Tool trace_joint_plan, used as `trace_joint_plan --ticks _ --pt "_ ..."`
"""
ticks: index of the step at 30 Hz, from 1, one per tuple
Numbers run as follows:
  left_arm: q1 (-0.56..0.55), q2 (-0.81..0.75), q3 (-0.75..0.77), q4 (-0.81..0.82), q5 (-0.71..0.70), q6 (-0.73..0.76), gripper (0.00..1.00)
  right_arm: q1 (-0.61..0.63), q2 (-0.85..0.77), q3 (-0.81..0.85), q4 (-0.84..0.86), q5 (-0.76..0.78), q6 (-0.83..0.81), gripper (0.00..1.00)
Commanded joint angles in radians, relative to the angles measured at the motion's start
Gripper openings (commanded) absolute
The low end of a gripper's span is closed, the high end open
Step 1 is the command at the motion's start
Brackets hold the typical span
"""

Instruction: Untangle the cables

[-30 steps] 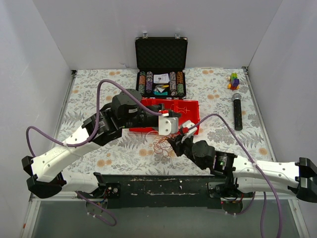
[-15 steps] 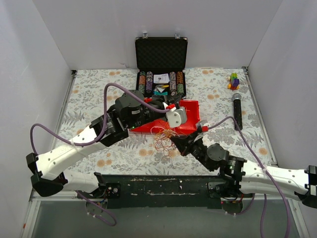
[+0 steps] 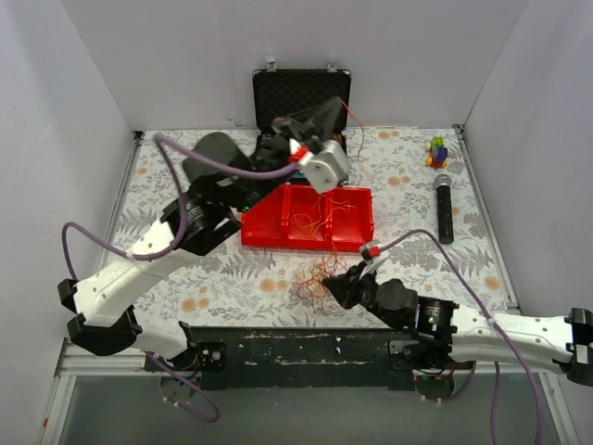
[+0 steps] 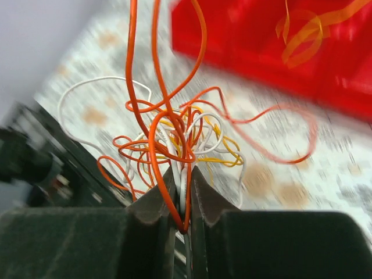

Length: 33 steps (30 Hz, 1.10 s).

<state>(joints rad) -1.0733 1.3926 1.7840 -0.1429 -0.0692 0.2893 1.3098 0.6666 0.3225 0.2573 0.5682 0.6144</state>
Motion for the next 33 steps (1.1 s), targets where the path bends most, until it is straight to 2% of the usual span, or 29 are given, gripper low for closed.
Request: trace_joint_plan --ticks 1,7,12,15,18,20,22,28,31,33 --pt "0.015 -0.141 0.037 0.227 -0.012 0.016 0.00 0.022 0.034 -0.043 -0.230 -0.022 0.010 0.17" --pt "0.015 -0.106 0.094 0.238 -0.043 0.039 0.00 0.022 0.050 -0.022 -0.245 -0.025 -0.002 0.21" --pt "0.015 -0.090 0.060 0.339 -0.018 0.230 0.00 0.023 0.041 -0.048 -0.256 -0.036 0.028 0.23" --pt "0.015 -0.023 0.167 0.345 0.005 0.342 0.00 0.028 0.039 -0.065 -0.306 -0.041 0.050 0.35" --pt "0.015 0.060 0.319 0.333 0.012 0.383 0.00 0.035 0.028 -0.072 -0.329 -0.036 0.065 0.35" --pt "0.015 0.077 0.363 0.260 0.005 0.357 0.00 0.039 0.016 -0.071 -0.329 -0.031 0.064 0.34" --pt "0.015 0.043 0.280 0.256 -0.020 0.343 0.00 0.040 0.008 -0.063 -0.326 -0.025 0.058 0.32" --pt "0.027 -0.119 -0.139 0.305 -0.053 0.343 0.00 0.046 0.001 -0.036 -0.334 -0.031 0.039 0.21" --pt "0.061 -0.148 -0.236 0.278 -0.066 0.324 0.00 0.051 -0.021 -0.036 -0.349 -0.025 0.045 0.16" --pt "0.122 -0.158 -0.287 0.292 -0.055 0.289 0.00 0.052 -0.038 -0.039 -0.359 -0.021 0.048 0.13"
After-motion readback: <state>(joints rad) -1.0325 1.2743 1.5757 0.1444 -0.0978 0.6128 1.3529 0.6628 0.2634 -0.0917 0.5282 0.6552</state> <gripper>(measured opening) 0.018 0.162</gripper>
